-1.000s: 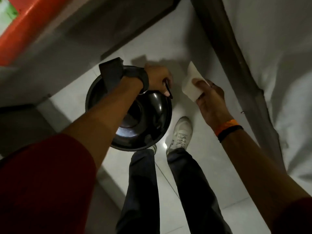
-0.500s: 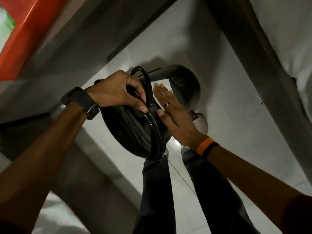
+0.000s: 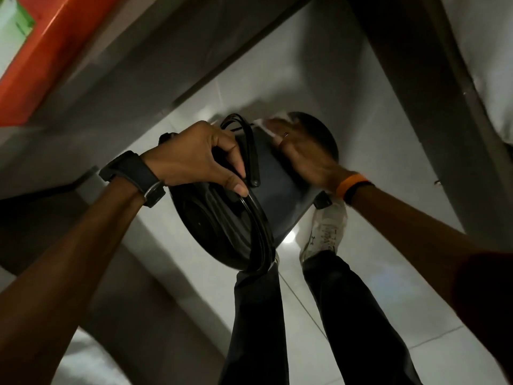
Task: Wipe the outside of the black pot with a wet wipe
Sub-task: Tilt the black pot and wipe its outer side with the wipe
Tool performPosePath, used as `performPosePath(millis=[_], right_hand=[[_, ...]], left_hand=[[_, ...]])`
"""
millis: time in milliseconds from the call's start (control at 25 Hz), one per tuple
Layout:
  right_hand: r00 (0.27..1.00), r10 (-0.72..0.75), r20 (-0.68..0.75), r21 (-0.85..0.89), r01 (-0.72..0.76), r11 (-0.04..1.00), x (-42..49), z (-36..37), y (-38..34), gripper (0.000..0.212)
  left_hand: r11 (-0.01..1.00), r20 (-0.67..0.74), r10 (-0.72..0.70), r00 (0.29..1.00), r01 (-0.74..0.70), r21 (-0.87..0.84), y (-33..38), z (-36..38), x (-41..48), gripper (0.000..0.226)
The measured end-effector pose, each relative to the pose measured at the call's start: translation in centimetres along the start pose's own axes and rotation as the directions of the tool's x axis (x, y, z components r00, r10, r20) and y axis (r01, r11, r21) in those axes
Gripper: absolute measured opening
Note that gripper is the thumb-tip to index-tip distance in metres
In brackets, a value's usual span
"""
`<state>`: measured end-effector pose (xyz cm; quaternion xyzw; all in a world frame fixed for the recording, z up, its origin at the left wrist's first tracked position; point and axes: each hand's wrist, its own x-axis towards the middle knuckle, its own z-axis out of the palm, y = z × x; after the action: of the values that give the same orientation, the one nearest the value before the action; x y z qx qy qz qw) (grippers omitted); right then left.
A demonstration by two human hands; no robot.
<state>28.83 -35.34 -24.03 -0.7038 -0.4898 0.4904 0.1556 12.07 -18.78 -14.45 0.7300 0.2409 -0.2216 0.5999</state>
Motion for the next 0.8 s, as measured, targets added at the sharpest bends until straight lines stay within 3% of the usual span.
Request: performPosePath(millis=[80,120,160,240,320,360,440,480,520,560,600,680,720,760,800], right_hand=[[0.961,0.275,0.008,-0.015,-0.275,0.961,1.1,-2.0,1.9,0.05],[0.956,0.294,0.009,0.032,-0.295,0.955,0.5,-2.0,1.8,0.051],[0.976,0.216,0.011,0.124,-0.216,0.969,-0.6,-1.6,0.9,0.053],[0.993,-0.116,-0.001,0.299,0.112,0.948,-4.5,0.2,-2.5,0.055],[0.945,-0.328,0.005,0.252,0.317,0.915,-7.1,2.0,-2.6,0.059],[0.954,-0.3,-0.011,0.196,0.297,0.935,-6.8,2.3,-1.0,0.062],[0.994,0.099,-0.042,0.274,-0.084,0.958,-4.6,0.8,1.7,0.065],[0.953,0.302,-0.027,0.346,-0.274,0.897,-3.6,-0.1,3.0,0.065],[0.913,0.407,-0.014,0.386,-0.371,0.845,-3.1,-0.7,3.9,0.066],[0.908,0.418,-0.009,0.398,-0.38,0.835,-3.3,-0.6,3.6,0.067],[0.934,0.357,-0.025,0.403,-0.318,0.858,-4.0,0.0,2.7,0.069],[0.992,0.052,-0.116,0.37,-0.005,0.929,-7.3,2.2,-0.2,0.075],[0.983,-0.119,-0.137,0.335,0.159,0.929,-9.1,3.3,-1.3,0.077],[0.967,-0.222,-0.127,0.309,0.251,0.917,-10.2,4.2,-1.3,0.076],[0.964,-0.224,-0.141,0.327,0.259,0.909,-10.2,4.4,-0.4,0.074]], left_hand=[[1.0,0.01,-0.002,1.0,0.002,0.006,0.3,0.3,0.3,0.035],[1.0,0.01,0.005,1.0,-0.005,0.014,0.5,0.3,0.6,0.036],[1.0,0.003,0.014,1.0,-0.014,0.014,0.6,0.3,0.8,0.036],[1.0,-0.025,0.029,0.999,-0.029,-0.008,0.4,0.1,1.1,0.034],[0.999,-0.051,0.033,0.998,-0.035,-0.035,0.2,-0.1,0.9,0.032],[0.999,-0.055,0.032,0.998,-0.035,-0.041,0.1,-0.1,0.8,0.032],[0.998,-0.056,0.036,0.998,-0.039,-0.047,0.1,0.0,0.5,0.032],[0.998,-0.062,0.044,0.997,-0.047,-0.053,0.2,0.1,0.5,0.032],[0.997,-0.072,0.054,0.996,-0.058,-0.057,0.2,0.1,0.7,0.032],[0.996,-0.084,0.057,0.995,-0.063,-0.061,0.3,0.1,1.0,0.032],[0.996,-0.098,0.046,0.994,-0.054,-0.073,0.4,-0.1,1.2,0.031],[0.995,-0.104,0.021,0.994,-0.031,-0.095,0.7,-0.2,1.8,0.03],[0.995,-0.101,0.013,0.995,-0.022,-0.093,0.7,-0.2,2.1,0.029],[0.996,-0.099,-0.001,0.995,-0.008,-0.09,0.7,-0.3,2.3,0.029],[0.995,-0.105,-0.013,0.994,0.003,-0.095,0.6,-0.4,2.5,0.029]])
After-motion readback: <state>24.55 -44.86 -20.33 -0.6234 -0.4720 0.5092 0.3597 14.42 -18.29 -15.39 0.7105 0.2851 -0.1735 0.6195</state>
